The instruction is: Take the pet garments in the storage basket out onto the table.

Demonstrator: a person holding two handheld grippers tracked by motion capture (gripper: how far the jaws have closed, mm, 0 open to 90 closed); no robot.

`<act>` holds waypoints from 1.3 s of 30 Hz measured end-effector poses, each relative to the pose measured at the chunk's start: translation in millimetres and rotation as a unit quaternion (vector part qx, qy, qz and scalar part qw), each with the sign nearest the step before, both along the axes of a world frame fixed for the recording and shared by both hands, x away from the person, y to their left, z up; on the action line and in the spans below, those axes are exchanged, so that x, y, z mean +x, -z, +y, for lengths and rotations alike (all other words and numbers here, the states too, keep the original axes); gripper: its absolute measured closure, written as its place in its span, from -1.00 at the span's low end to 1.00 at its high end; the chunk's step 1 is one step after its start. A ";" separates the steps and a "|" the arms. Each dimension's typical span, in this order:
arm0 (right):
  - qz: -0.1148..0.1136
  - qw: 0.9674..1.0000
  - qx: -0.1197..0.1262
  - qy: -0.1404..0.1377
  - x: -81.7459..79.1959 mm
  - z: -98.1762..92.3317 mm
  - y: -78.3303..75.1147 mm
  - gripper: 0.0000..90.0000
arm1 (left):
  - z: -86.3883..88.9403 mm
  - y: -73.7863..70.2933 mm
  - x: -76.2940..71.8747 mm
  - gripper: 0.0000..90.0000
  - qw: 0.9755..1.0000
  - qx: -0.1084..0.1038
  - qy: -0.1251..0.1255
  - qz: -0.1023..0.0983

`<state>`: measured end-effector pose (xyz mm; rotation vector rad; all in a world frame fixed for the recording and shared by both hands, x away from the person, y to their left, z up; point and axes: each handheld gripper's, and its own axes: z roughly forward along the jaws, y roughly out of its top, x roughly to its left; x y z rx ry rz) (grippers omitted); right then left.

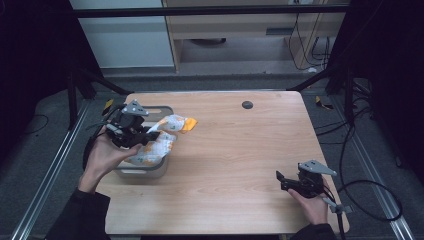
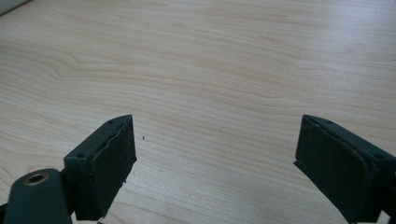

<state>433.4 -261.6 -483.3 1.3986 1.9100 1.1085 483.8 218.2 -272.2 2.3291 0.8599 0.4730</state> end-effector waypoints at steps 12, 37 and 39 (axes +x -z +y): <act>0.000 1.000 0.003 0.001 -0.6 0.1 -0.7 -0.73 | -24.2 5.7 -1.6 0.68 0.999 0.009 0.031 0.007; -0.003 1.000 -0.002 -0.002 -0.6 0.4 -0.7 -0.73 | -84.5 42.3 -3.1 0.68 0.993 0.035 0.102 0.038; 0.000 1.000 0.001 -0.002 -1.0 0.9 -1.1 -0.73 | -88.5 45.1 -3.4 0.68 0.993 0.039 0.108 0.040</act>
